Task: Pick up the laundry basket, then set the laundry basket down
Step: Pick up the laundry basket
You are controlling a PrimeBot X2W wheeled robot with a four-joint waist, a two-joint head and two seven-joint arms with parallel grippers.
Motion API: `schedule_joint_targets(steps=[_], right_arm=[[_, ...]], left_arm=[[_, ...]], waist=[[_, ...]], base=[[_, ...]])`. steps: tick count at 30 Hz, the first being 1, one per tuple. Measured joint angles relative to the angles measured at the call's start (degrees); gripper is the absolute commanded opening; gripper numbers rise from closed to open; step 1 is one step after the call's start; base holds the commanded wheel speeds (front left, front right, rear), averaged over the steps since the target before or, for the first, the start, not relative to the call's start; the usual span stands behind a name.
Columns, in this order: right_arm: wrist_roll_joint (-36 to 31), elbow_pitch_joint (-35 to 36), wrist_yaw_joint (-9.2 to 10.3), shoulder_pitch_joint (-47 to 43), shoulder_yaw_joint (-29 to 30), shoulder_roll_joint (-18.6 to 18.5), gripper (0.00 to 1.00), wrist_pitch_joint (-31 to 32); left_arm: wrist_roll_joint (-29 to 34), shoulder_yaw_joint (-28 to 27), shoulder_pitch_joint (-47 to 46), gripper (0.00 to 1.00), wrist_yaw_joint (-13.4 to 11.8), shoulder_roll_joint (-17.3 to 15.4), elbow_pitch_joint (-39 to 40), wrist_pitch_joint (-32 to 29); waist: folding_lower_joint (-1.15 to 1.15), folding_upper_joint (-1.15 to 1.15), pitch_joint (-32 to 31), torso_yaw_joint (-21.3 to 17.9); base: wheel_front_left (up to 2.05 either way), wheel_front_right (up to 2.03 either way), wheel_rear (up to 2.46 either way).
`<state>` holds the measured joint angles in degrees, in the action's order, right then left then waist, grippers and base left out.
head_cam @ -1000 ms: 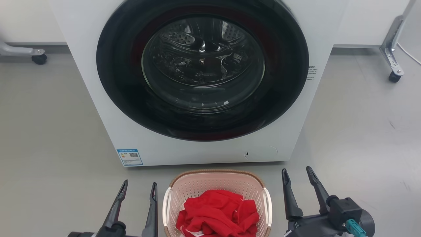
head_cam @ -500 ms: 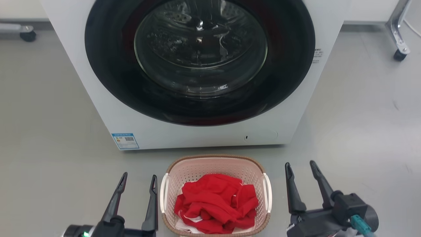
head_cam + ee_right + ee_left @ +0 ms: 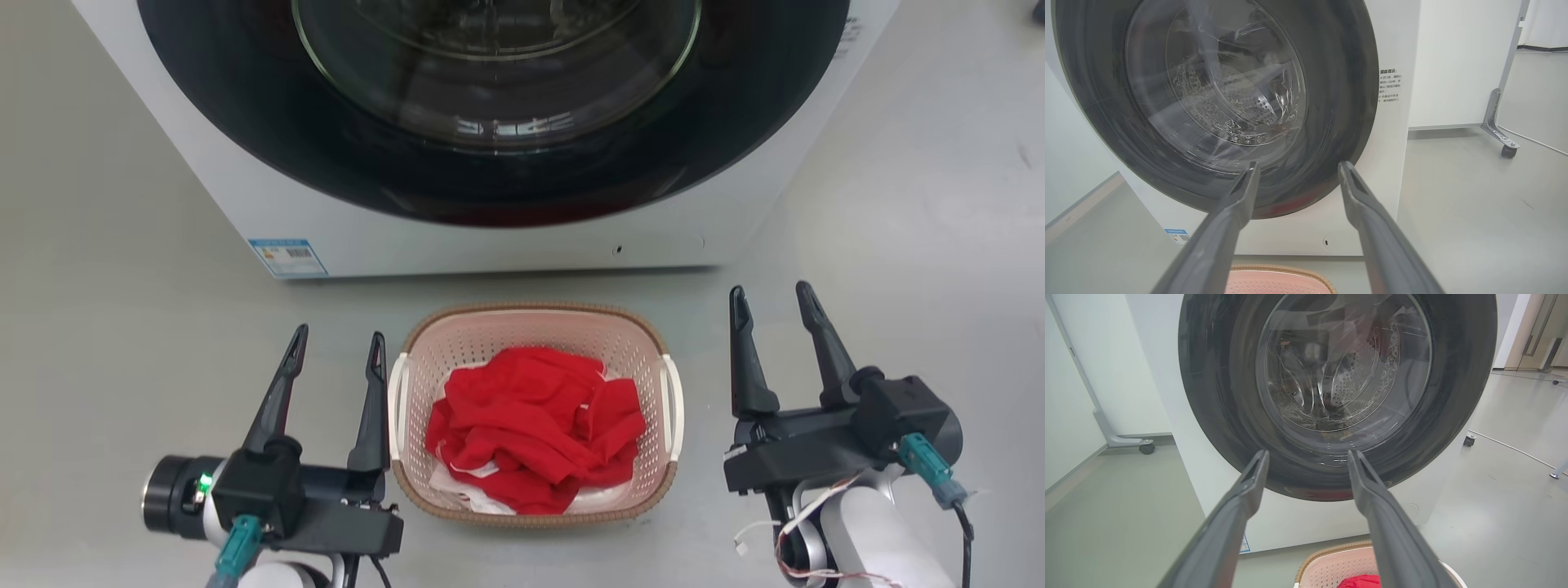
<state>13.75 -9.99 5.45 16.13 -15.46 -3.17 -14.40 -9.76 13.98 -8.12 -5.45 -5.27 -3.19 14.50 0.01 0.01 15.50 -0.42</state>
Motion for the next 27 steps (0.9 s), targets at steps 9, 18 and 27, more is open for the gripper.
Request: schedule_joint_targets(steps=[9, 18, 27], right_arm=[[0.03, -3.81, -0.42, 5.08, 1.89, -0.03, 1.0, -0.31], [0.16, -9.67, -0.42, 10.43, 3.02, -0.12, 1.0, -0.31], [0.16, -14.25, -0.42, 16.16, 3.86, -0.33, 1.0, -0.31]], left_arm=[[-0.86, -0.35, -6.83, 1.0, 0.51, 0.74, -5.67, 0.0], [-1.25, -0.86, -13.67, 1.0, 0.93, 1.3, -12.65, -0.01], [-1.55, -0.4, -20.27, 1.0, 1.97, 1.7, -19.02, -0.11]], waist=[[0.0, 0.0, 7.49, 0.34], [0.0, 0.0, 15.08, 0.75], [0.0, 0.01, 22.72, 1.13]], base=[[0.0, 0.0, 0.0], [0.0, 0.0, 0.0], [0.0, 0.0, 0.0]])
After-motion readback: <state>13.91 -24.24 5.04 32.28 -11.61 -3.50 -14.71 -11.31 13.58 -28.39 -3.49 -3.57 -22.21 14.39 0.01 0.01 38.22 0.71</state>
